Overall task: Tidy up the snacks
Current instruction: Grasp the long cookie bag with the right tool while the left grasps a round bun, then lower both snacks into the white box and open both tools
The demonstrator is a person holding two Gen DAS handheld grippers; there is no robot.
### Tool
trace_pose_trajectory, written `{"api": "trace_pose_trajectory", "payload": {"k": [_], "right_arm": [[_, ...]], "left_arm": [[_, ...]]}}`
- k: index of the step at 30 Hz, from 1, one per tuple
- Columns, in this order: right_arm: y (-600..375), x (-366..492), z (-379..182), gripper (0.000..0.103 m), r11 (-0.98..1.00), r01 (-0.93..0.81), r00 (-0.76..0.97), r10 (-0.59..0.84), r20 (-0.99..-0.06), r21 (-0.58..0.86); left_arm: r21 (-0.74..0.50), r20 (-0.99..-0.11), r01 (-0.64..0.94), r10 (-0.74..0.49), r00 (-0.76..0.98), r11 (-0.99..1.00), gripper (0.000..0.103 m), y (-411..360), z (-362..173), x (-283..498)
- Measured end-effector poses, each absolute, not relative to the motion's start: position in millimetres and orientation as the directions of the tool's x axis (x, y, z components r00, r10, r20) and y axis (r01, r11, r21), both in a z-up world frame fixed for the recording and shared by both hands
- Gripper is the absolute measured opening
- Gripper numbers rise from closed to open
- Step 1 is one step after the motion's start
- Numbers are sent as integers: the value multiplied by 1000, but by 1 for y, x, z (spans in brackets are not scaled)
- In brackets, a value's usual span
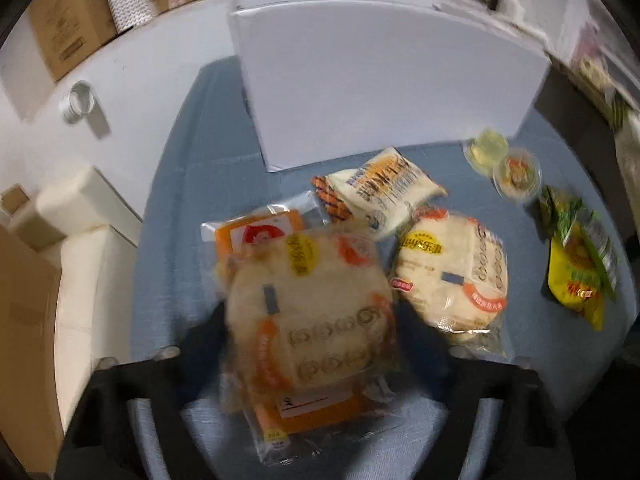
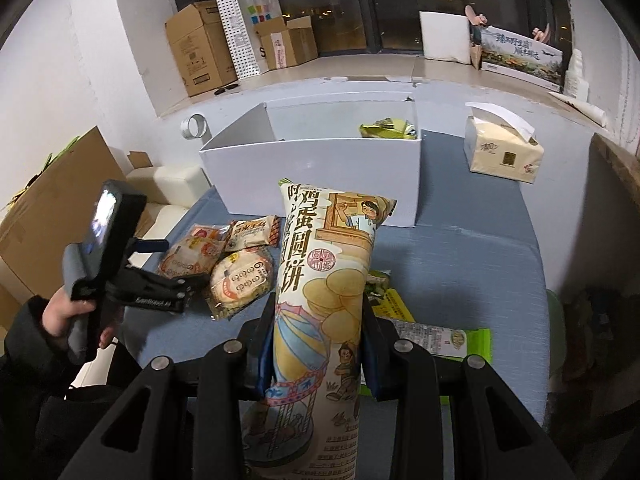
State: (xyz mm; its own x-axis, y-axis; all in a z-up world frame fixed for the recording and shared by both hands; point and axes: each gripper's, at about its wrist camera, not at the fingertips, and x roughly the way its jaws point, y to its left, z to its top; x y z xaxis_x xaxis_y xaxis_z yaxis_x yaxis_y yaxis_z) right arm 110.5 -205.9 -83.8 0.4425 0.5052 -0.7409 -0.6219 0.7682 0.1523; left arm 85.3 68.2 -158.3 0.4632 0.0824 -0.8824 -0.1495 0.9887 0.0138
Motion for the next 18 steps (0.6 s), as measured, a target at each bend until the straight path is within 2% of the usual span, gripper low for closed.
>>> {"api": "trace_pose_trajectory", "payload": {"k": [5, 12, 18], "right_arm": [[-200, 108, -84, 38, 759, -634, 434, 507, -744, 148], [-194, 108, -76, 38, 750, -646, 443, 516, -733, 138], [-178, 125, -47, 38, 726, -679, 472, 545, -693, 108]], "left_arm": [[-47, -854, -160, 44, 518, 986, 77, 75, -139, 73], [-105, -734, -133, 13, 679, 986, 77, 72, -68, 58], [-115, -666, -88, -11, 746, 989, 77, 71, -11, 88]]}}
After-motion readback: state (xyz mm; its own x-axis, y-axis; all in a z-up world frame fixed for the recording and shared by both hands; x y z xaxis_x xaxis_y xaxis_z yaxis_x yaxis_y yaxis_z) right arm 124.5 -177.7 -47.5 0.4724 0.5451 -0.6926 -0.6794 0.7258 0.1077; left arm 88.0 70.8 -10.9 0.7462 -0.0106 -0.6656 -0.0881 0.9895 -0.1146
